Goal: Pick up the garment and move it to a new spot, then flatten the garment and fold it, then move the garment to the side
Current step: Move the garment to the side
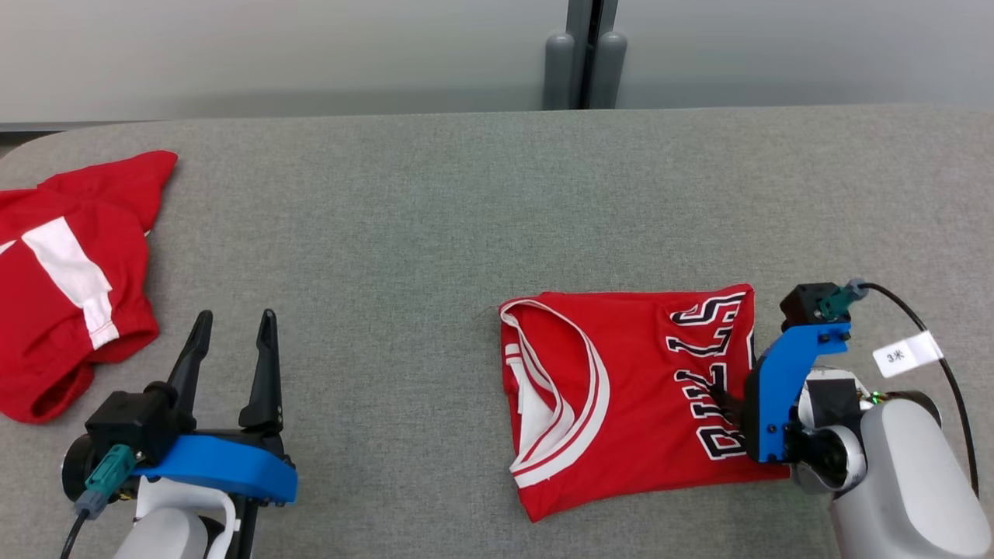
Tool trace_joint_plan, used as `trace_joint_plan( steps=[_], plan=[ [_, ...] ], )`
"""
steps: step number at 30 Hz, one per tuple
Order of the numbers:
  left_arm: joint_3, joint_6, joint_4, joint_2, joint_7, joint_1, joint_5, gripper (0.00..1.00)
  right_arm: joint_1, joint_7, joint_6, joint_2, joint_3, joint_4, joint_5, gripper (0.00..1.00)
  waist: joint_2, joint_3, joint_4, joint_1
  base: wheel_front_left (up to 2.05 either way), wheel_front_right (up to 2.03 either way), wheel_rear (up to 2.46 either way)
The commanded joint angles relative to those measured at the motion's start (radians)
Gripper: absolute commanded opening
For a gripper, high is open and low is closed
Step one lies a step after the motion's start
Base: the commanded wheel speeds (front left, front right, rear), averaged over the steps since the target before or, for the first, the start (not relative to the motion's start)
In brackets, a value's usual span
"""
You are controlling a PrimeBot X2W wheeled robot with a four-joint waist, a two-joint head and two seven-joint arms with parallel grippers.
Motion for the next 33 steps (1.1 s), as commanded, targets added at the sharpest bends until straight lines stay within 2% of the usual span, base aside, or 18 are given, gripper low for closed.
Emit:
trace_joint_plan(
  steps=[1,2,3,12,18,22,25,29,33],
  plan=[
    [0.0,-0.004,0.002,-0.004,-0.004,-0.018,0.004,1.0,-0.001,0.022,0.001,0.001,0.019,0.034,0.012,1.0,0.0,0.004,0.002,-0.0001,0.0,0.0,0.0],
    [-0.001,-0.006,0.003,-0.006,-0.005,-0.022,0.003,1.0,-0.008,0.026,0.001,-0.004,0.037,0.045,0.017,0.88,0.0,0.008,0.002,-0.0001,0.0,0.0,0.0],
    [-0.001,-0.007,0.004,-0.007,-0.007,-0.027,0.002,1.0,-0.017,0.021,0.001,-0.013,0.058,0.05,0.026,0.01,0.0,0.01,0.001,-0.0001,0.0,0.0,0.0],
    [0.006,-0.009,-0.007,-0.005,-0.019,-0.045,0.0,1.0,-0.176,-0.075,0.0,-0.218,0.263,0.05,0.067,0.0,0.0,0.058,-0.046,-0.0001,0.0,0.0,0.0],
    [0.022,-0.012,-0.043,-0.003,-0.031,-0.08,0.013,1.0,-0.307,-0.146,0.0,-0.409,0.359,0.018,0.097,0.0,0.0,0.132,-0.1,-0.0001,0.0,0.0,0.0],
    [0.04,-0.001,-0.071,0.004,-0.035,-0.121,0.027,1.0,-0.377,-0.191,0.0,-0.528,0.354,0.028,0.118,0.0,0.0,0.213,-0.142,-0.0001,0.0,0.0,0.0],
    [0.05,0.003,-0.091,0.013,-0.036,-0.15,0.035,1.0,-0.418,-0.233,0.0,-0.593,0.333,0.047,0.119,0.0,0.0,0.271,-0.169,-0.0001,0.0,0.0,0.0],
    [0.053,0.003,-0.115,0.041,-0.021,-0.182,0.051,1.0,-0.459,-0.291,0.0,-0.627,0.278,0.096,0.098,0.0,0.0,0.336,-0.203,-0.0001,0.0,0.0,0.0],
    [0.049,0.006,-0.136,0.061,-0.008,-0.207,0.066,1.0,-0.485,-0.317,0.0,-0.617,0.194,0.158,0.062,0.0,0.0,0.376,-0.215,-0.0001,0.0,0.0,0.0]
  ],
)
